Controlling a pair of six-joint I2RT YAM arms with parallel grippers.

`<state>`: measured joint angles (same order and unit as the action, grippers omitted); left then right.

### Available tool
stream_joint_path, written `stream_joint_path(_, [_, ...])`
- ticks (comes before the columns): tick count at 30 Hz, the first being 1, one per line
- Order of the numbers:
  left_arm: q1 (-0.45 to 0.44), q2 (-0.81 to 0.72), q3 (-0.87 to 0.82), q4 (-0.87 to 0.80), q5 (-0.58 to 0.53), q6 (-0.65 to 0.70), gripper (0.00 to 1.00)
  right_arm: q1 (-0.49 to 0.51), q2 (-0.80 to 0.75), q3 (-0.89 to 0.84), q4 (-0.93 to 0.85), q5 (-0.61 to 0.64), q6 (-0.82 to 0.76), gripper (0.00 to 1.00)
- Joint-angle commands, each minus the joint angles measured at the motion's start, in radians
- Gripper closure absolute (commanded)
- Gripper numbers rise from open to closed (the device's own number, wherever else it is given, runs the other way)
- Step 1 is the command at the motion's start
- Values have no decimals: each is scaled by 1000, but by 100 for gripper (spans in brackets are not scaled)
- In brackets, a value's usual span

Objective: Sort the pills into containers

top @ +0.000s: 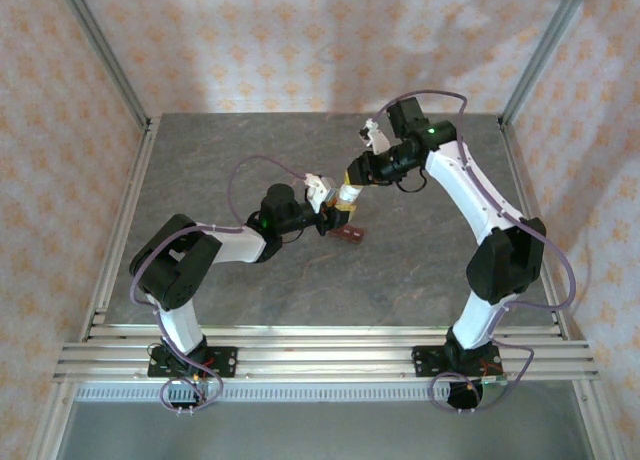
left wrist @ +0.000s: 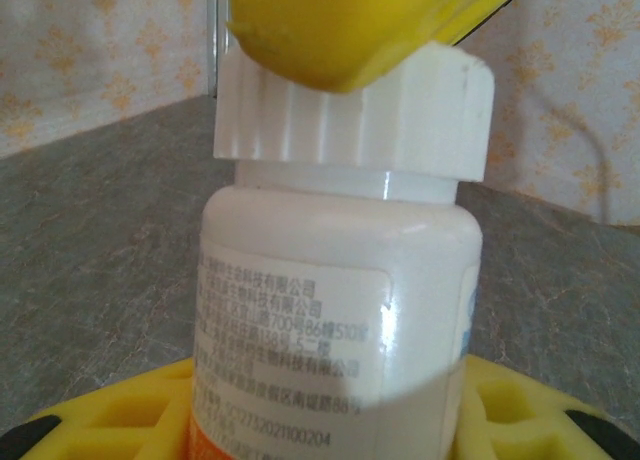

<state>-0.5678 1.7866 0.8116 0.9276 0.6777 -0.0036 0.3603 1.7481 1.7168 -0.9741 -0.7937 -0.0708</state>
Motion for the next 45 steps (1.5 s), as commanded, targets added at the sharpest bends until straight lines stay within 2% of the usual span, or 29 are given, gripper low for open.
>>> stream_joint_path(1, [3, -10, 32, 72, 19, -11, 100, 9, -6, -43, 6, 32, 39, 68])
stream_joint_path(8, [-2, -12, 29, 79, -15, -10, 100, 58, -44, -169, 125, 130, 258, 70])
stream_joint_path(12, [-1, -11, 29, 82, -19, -7, 100, 77, -60, -217, 165, 233, 399, 70])
stream_joint_path(17, [-1, -7, 29, 83, -21, -5, 100, 91, -76, -253, 218, 254, 490, 70])
stream_joint_path(26, [-1, -7, 26, 82, -24, 1, 100, 93, -55, -165, 172, 257, 470, 65])
stream_joint_path(35, [-1, -13, 20, 70, -21, 9, 100, 54, -59, 21, 81, 287, 433, 42])
stream_joint_path(41, [-1, -15, 15, 72, -18, 4, 100, -10, -86, 41, 76, 269, 388, 34])
stream_joint_path(45, [-1, -21, 13, 63, -12, 7, 100, -27, -101, 43, 53, 269, 268, 30])
